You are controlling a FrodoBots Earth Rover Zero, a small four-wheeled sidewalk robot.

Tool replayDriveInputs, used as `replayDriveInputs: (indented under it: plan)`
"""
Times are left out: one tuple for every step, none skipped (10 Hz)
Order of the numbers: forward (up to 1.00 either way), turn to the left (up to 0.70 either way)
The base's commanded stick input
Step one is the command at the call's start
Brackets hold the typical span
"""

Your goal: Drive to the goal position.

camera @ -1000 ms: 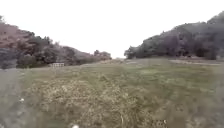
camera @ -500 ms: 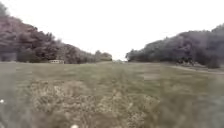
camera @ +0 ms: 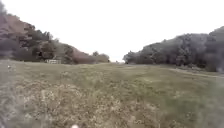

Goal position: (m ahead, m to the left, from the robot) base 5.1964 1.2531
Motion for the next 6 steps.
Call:
replayDriveInputs:
  plan:
    - [0.85,0.01]
    - [0.85,0.01]
    - [0.85,0.01]
    - [0.85,0.01]
    - [0.85,0.01]
    - [0.85,0.01]
